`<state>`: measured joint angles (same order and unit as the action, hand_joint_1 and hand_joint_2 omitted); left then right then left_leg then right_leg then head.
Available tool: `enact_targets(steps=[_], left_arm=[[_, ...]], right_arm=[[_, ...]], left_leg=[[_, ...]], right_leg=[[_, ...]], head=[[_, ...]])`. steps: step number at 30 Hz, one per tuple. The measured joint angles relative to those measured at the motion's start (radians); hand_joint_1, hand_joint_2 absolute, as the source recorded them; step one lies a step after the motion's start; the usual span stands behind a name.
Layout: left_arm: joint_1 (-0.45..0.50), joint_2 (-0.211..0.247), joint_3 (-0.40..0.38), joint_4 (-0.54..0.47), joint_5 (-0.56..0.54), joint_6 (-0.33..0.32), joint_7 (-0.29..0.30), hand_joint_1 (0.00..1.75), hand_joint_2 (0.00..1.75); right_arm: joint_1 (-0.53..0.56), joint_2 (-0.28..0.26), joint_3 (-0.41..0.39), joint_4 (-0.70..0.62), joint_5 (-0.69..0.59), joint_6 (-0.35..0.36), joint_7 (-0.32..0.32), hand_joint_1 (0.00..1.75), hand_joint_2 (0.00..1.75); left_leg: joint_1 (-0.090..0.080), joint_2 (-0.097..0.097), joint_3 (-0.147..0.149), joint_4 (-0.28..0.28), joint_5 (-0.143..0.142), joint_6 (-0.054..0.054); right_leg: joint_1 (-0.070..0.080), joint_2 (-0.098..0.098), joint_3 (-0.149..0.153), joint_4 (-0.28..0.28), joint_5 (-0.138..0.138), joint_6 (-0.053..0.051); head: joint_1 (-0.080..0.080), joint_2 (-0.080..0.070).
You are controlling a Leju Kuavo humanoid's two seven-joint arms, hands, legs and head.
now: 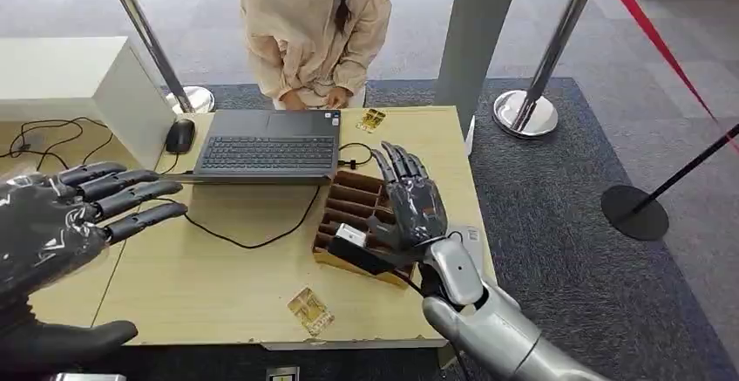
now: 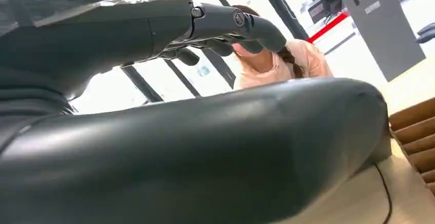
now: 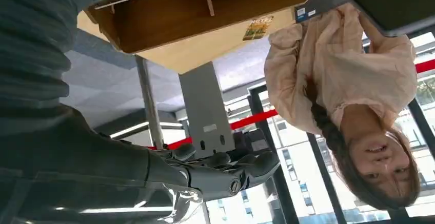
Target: Pass the card to the sensor for recognition and then transmit it.
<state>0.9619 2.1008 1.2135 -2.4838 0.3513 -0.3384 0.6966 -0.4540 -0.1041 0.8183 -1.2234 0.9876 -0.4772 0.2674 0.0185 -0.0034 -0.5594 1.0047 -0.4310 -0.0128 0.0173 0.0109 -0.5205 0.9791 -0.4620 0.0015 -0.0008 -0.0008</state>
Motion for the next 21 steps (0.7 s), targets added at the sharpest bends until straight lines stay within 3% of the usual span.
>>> enact_targets(steps=[5, 6, 10, 21], left_arm=[[0.028, 0.0, 0.018, -0.001, -0.013, -0.005, 0.0, 0.0, 0.0], [0.035, 0.0, 0.02, -0.001, -0.016, -0.005, 0.0, 0.0, 0.0], [0.055, 0.0, 0.03, -0.002, -0.027, -0.004, 0.0, 0.0, 0.0], [0.139, -0.002, 0.055, -0.002, -0.058, 0.016, 0.0, 0.0, 0.0]], right_arm=[[0.0, 0.009, 0.004, 0.019, 0.0, 0.009, -0.004, 0.03, 1.75], [0.0, 0.01, 0.005, 0.023, 0.0, 0.009, -0.006, 0.19, 1.75], [0.0, 0.012, 0.01, 0.032, 0.0, 0.014, -0.007, 0.4, 1.75], [0.001, 0.0, 0.016, 0.052, 0.01, 0.065, 0.02, 0.16, 1.75]], left_leg=[[0.0, 0.0, 0.0, 0.0, 0.0, 0.0], [0.0, 0.0, 0.0, 0.0, 0.0, 0.0], [0.0, 0.0, 0.0, 0.0, 0.0, 0.0], [0.0, 0.0, 0.0, 0.0, 0.0, 0.0]], right_leg=[[0.0, 0.0, 0.0, 0.0, 0.0, 0.0], [0.0, 0.0, 0.0, 0.0, 0.0, 0.0], [0.0, 0.0, 0.0, 0.0, 0.0, 0.0], [0.0, 0.0, 0.0, 0.0, 0.0, 0.0]], head=[[0.0, 0.0], [0.0, 0.0], [0.0, 0.0], [0.0, 0.0]])
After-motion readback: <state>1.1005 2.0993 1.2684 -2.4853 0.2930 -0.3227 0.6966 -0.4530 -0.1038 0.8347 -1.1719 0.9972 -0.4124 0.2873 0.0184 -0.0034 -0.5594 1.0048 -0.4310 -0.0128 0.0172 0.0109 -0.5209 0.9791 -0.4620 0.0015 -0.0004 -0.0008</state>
